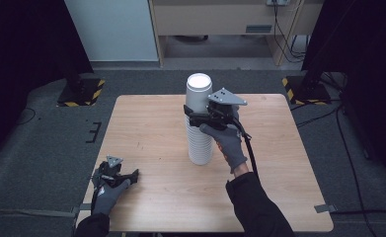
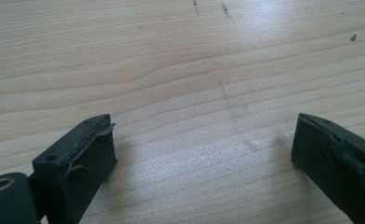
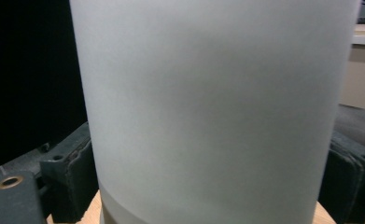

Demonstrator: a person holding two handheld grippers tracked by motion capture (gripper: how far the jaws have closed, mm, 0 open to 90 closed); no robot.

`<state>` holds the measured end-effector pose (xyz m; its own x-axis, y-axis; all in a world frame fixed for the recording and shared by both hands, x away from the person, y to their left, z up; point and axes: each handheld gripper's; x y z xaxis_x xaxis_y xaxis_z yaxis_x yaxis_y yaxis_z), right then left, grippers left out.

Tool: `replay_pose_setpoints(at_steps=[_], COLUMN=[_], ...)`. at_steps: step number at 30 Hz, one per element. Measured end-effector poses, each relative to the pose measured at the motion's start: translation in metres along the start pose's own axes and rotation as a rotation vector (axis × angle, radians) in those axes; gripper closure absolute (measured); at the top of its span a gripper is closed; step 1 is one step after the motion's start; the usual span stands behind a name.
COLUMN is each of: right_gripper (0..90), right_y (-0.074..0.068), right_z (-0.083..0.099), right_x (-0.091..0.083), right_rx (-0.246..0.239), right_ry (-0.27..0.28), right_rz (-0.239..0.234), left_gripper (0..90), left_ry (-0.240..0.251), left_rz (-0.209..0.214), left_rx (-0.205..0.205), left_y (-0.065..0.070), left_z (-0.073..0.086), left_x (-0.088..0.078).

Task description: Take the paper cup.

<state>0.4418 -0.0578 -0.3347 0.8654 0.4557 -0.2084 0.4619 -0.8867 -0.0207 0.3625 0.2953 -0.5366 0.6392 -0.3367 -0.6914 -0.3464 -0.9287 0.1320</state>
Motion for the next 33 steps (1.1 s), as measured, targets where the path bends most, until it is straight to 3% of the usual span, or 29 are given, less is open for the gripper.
replay_pose_setpoints(at_steps=[14,18,33], right_gripper=[11.8,11.8,11.8], right_y=[0.002,0.003,0.006], right_z=[-0.003,-0.013,-0.039], right_x=[-0.002,-0.006,-0.017], right_rx=[-0.013,0.010,0.051], right_ry=[-0.007,0.037,0.100], right_rz=[-0.016,-0.025,-0.043], left_gripper=[5.4,5.4,5.3], left_ry=[0.000,0.000,0.000], left_rz=[0.000,0.000,0.000], left_rx=[0.000,0.000,0.000], left_y=[0.000,0.000,0.000], left_z=[0.000,0.000,0.000], left_x=[0.000,0.000,0.000])
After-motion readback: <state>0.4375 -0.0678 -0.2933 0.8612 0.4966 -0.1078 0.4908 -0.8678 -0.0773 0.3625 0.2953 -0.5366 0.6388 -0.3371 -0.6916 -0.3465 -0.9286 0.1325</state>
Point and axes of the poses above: each handheld gripper's, and its own axes: x roughly forward along the jaws, z roughly out of its underside, y roughly to its right, and after that the axes turned 11 degrees about z, right-handed
